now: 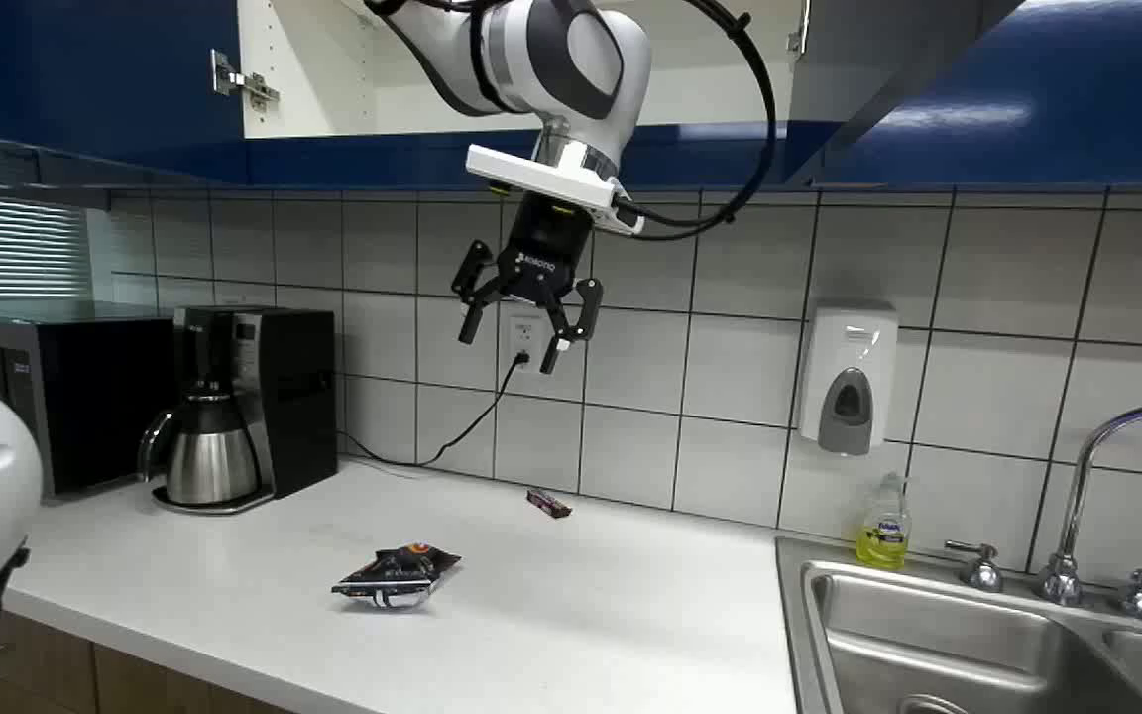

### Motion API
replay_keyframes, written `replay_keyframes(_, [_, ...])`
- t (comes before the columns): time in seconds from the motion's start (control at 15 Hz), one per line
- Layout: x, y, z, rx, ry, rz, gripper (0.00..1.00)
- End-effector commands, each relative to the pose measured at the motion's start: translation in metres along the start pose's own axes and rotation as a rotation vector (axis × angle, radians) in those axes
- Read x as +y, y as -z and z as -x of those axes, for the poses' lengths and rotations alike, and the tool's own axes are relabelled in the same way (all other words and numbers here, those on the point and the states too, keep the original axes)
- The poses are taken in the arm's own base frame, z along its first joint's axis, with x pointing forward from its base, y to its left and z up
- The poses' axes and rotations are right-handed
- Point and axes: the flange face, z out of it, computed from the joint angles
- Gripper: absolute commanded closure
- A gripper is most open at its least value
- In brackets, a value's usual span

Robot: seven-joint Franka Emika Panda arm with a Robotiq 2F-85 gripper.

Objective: Put the snack packet into the open cabinet

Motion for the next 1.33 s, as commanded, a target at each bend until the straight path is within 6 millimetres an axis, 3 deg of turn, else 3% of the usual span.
replay_keyframes(0.0, [0.000,0.000,0.000,-0.001,0.000,-0.001,0.00])
replay_keyframes(0.13, [0.000,0.000,0.000,-0.001,0.000,-0.001,0.00])
replay_keyframes(0.27, [-0.016,-0.002,-0.005,0.015,-0.002,0.047,0.00])
replay_keyframes(0.67, [-0.094,-0.036,-0.029,0.082,0.014,0.192,0.00])
replay_keyframes(0.93, [-0.144,-0.066,-0.033,0.084,0.037,0.214,0.00])
replay_keyframes(1.27, [-0.171,-0.093,-0.039,0.054,0.086,0.202,0.00])
